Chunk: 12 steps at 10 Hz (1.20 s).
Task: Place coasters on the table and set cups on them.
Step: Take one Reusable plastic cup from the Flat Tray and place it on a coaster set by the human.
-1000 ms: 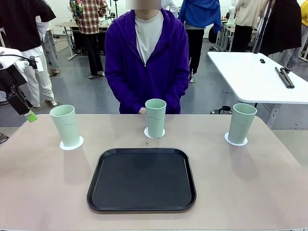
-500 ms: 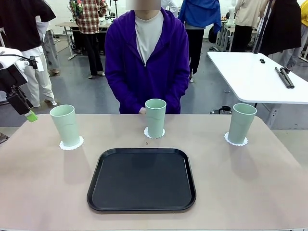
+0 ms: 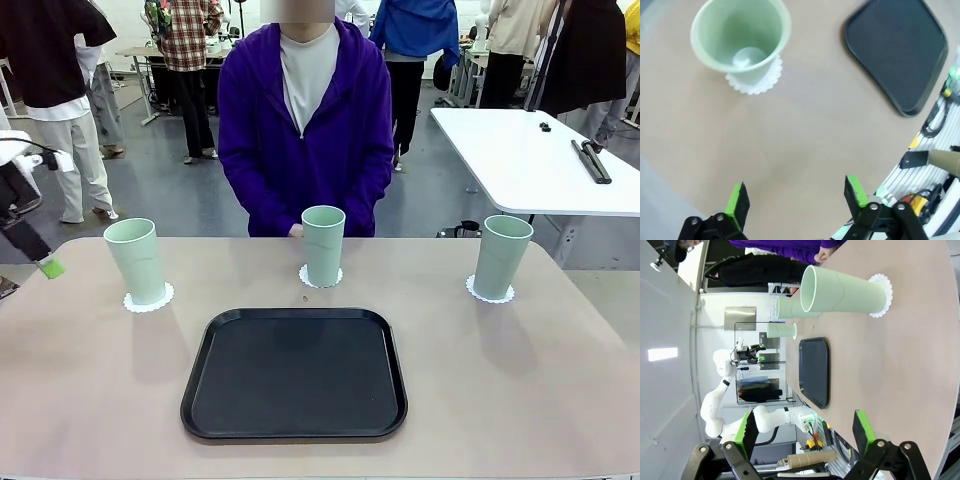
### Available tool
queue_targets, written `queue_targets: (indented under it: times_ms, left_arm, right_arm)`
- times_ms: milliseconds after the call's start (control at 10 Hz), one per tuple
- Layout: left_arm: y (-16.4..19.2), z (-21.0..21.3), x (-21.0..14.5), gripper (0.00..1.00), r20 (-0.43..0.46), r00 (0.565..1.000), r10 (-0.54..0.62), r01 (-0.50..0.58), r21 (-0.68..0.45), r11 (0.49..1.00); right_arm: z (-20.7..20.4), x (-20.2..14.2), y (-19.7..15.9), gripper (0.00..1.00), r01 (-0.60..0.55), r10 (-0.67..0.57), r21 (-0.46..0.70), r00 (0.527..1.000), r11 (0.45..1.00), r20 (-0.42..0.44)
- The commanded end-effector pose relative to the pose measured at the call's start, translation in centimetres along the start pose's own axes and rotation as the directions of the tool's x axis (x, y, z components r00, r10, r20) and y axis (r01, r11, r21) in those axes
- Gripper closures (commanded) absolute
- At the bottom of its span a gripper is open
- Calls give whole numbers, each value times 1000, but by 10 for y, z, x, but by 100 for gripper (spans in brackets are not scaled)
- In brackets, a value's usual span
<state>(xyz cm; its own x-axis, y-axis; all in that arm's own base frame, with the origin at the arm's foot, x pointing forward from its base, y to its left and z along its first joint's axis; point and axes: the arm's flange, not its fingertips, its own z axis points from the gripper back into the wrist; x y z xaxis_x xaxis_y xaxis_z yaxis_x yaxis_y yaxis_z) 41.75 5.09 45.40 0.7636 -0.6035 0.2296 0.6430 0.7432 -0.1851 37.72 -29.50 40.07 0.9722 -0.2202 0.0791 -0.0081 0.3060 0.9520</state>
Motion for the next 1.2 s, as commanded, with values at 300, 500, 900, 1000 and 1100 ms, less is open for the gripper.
queue_targets:
  times_ms: [300, 500, 900, 1000, 1100]
  left_arm:
    - [55, 27, -49, 0, 75, 927, 366, -373, 113, 921]
    - [53, 20, -65, 0, 134, 933, 334, -337, -1, 941]
    - [65, 45, -103, 0, 273, 926, 259, -143, -383, 913]
    - [77, 59, -123, 0, 339, 904, 260, -65, -492, 868]
    - [92, 68, -138, 0, 369, 882, 292, -38, -563, 826]
  right_arm:
    - [0, 0, 1, 0, -2, 2, -6, 1000, 1000, 4]
    - [0, 0, 1, 0, -2, 2, -6, 1000, 1000, 4]
    - [0, 0, 1, 0, -2, 2, -6, 1000, 1000, 4]
    - [0, 0, 1, 0, -2, 2, -6, 1000, 1000, 4]
    - [0, 0, 1, 0, -2, 2, -6, 1000, 1000, 4]
